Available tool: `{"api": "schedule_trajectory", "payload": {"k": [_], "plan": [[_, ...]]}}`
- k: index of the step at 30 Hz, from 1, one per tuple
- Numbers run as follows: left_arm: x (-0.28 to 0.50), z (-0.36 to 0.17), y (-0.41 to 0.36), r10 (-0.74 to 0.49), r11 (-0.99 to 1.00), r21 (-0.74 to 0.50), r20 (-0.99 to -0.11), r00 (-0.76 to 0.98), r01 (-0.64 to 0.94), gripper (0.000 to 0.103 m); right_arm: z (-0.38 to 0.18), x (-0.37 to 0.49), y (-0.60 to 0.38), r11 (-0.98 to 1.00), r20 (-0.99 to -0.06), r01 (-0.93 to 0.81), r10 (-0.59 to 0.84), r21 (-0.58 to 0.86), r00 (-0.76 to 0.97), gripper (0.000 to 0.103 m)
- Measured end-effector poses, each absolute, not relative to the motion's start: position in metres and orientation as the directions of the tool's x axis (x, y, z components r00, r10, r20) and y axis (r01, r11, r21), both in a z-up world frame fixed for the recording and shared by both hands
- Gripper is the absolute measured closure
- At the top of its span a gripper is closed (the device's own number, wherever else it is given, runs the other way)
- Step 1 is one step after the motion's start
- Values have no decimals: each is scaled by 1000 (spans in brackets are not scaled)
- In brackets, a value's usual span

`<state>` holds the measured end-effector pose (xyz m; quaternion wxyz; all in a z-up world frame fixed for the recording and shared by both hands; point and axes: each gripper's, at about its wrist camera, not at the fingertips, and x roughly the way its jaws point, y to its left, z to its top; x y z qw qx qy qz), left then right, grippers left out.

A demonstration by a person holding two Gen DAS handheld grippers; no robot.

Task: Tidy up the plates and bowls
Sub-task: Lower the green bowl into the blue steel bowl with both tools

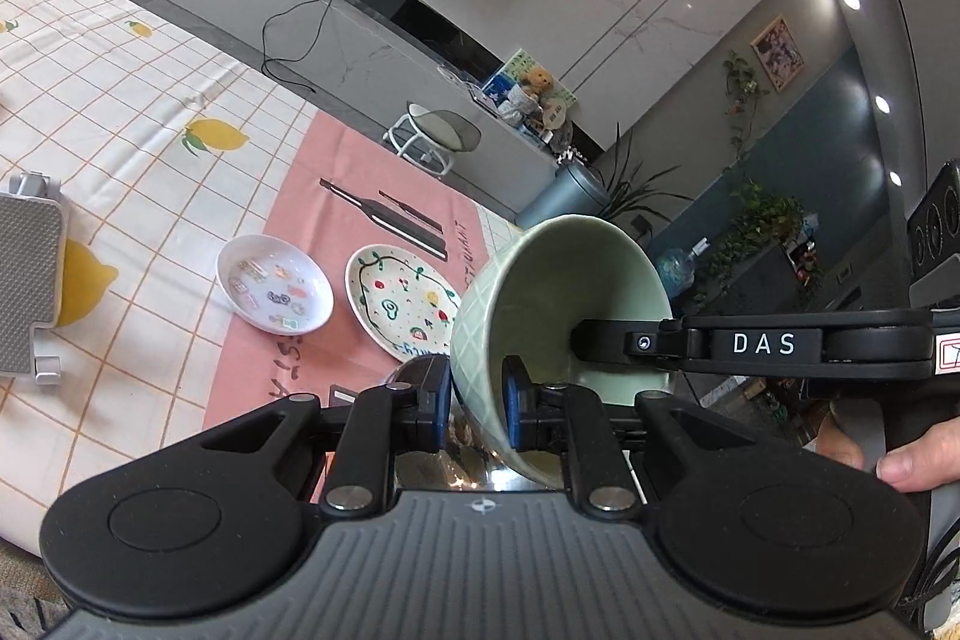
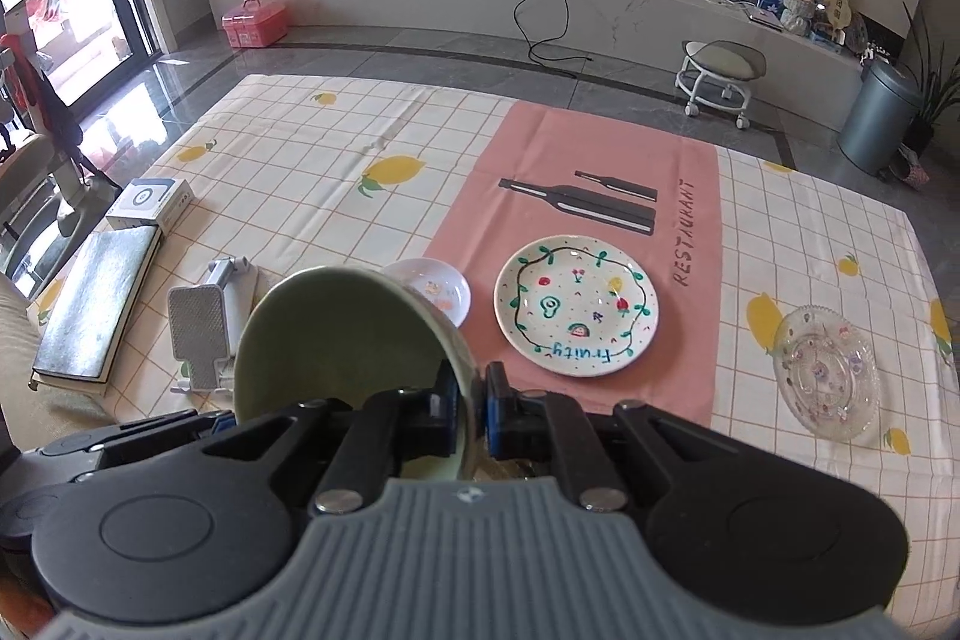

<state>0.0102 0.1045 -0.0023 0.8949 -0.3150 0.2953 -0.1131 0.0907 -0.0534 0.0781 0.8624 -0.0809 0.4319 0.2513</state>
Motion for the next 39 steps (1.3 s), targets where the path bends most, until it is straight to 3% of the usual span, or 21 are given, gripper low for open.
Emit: {"api": "schedule_trajectory", "payload": {"k": [22, 30, 39], "plan": [[22, -21, 72, -304, 898, -439, -637, 709, -9, 83, -11, 119, -102, 861, -828, -336, 481, 382, 289, 95], [22, -21, 67, -265, 920, -392, -654, 708, -18, 83, -24, 124, -99, 844, -816, -344, 509, 411, 273, 94], [23, -23, 70, -273, 908, -419, -646, 712, -32, 81, -24, 124, -94, 853, -820, -361, 488, 376, 298, 92]]}}
